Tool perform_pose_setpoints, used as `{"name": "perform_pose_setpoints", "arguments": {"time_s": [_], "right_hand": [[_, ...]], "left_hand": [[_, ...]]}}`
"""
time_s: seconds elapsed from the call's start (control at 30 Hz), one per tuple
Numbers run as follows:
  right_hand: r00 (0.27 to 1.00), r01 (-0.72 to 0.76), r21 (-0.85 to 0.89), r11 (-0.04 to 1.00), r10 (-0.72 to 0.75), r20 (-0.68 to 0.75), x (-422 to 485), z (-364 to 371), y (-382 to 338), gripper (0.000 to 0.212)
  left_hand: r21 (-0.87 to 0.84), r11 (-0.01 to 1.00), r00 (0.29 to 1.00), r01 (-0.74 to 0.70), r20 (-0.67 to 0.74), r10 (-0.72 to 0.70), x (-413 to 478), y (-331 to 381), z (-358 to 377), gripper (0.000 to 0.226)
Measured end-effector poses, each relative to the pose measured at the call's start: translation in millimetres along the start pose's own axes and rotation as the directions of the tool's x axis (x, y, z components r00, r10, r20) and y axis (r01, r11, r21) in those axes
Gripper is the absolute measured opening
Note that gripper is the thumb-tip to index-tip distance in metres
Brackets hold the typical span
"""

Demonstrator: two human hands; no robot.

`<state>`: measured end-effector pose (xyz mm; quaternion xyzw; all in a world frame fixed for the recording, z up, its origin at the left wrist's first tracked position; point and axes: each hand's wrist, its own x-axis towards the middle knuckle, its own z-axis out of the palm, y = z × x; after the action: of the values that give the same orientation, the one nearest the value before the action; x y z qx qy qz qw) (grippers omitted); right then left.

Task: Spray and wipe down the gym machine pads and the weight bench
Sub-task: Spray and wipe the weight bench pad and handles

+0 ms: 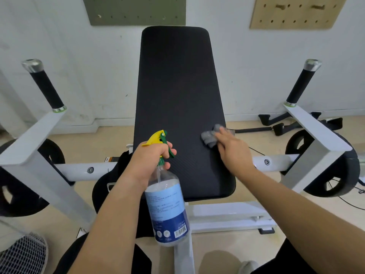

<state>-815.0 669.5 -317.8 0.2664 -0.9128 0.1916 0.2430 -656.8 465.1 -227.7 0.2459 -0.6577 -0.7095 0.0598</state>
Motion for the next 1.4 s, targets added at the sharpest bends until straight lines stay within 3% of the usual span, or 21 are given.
{"name": "perform_pose_setpoints", "arguments": {"time_s": [0.07,0.13,0.27,0.37,0.53,0.57,0.63,0.7,0.8,0.87,0.93,1.0,1.03,1.1,1.17,1.23,1.4], "right_hand": [[0.982,0.187,0.009,0.982,-0.187,-0.007,-50.7,6.2,-16.4,0.041],[0.928,0.362,0.05,0.931,-0.365,0.073,-100.3,14.2,-27.1,0.048],[0.833,0.519,0.044,0.853,-0.517,0.198,-70.0,25.4,-32.1,0.047],[0.886,0.437,0.004,0.899,-0.431,0.172,16.4,36.5,-51.9,0.049],[0.984,0.104,-0.048,0.993,-0.096,0.15,141.5,50.6,-104.8,0.038],[0.991,0.069,-0.041,0.997,-0.064,0.118,146.7,55.4,-116.9,0.035],[0.984,0.162,-0.055,0.985,-0.157,0.082,127.1,66.2,-138.8,0.031],[0.928,0.362,0.014,0.932,-0.362,0.092,73.2,75.1,-149.0,0.033],[0.769,0.616,0.131,0.777,-0.629,0.11,-19.7,77.6,-143.6,0.045],[0.652,0.727,0.127,0.675,-0.736,0.183,-47.6,75.9,-131.5,0.045],[0.593,0.775,0.126,0.619,-0.782,0.19,-27.4,72.7,-130.3,0.042],[0.645,0.748,0.072,0.66,-0.748,0.157,18.8,73.6,-137.9,0.039],[0.721,0.684,0.023,0.73,-0.68,0.135,44.9,73.8,-140.7,0.037],[0.882,0.453,-0.047,0.891,-0.44,0.167,86.8,68.1,-138.2,0.042],[0.955,0.254,-0.059,0.965,-0.241,0.173,93.3,64.0,-123.3,0.046],[0.967,0.228,-0.041,0.973,-0.221,0.128,63.7,61.1,-107.7,0.048],[0.911,0.377,0.073,0.923,-0.384,0.151,-66.3,37.0,-79.2,0.064]], "left_hand": [[-0.016,1.0,1.0,0.023,0.008,-0.022,2.2,0.0,-7.6,0.027],[-0.005,0.999,0.999,0.047,0.027,-0.047,4.8,-0.7,-16.9,0.029],[0.005,0.996,0.996,0.085,0.027,-0.085,13.4,6.3,-41.0,0.033],[-0.03,0.995,0.995,0.099,0.026,-0.099,27.6,23.0,-63.4,0.031],[0.031,0.999,0.999,0.034,-0.024,-0.033,42.9,54.7,-91.6,0.028],[0.073,0.997,0.999,0.025,-0.033,-0.023,44.6,59.4,-97.6,0.029],[0.114,0.993,0.999,0.013,-0.043,-0.009,47.0,65.9,-110.2,0.031],[0.128,0.992,0.999,0.013,-0.044,-0.007,47.4,67.9,-120.0,0.03],[0.127,0.992,0.999,0.026,-0.044,-0.02,42.6,65.0,-126.0,0.031],[0.123,0.992,0.999,0.033,-0.041,-0.028,33.4,61.6,-123.2,0.03],[0.113,0.993,0.999,0.025,-0.031,-0.022,20.3,58.6,-118.6,0.028],[0.092,0.996,1.0,0.018,-0.016,-0.017,6.3,58.0,-114.6,0.027],[0.081,0.997,1.0,0.015,-0.01,-0.014,0.1,57.9,-113.9,0.027],[0.053,0.999,1.0,0.006,0.0,-0.006,-11.3,57.8,-114.5,0.027],[0.016,1.0,1.0,0.008,0.003,-0.008,-17.9,54.4,-116.6,0.027],[-0.02,0.999,0.999,0.025,0.027,-0.025,-19.7,47.8,-115.9,0.029],[0.015,0.996,0.994,0.087,0.063,-0.088,-16.8,30.4,-81.8,0.026]]}}
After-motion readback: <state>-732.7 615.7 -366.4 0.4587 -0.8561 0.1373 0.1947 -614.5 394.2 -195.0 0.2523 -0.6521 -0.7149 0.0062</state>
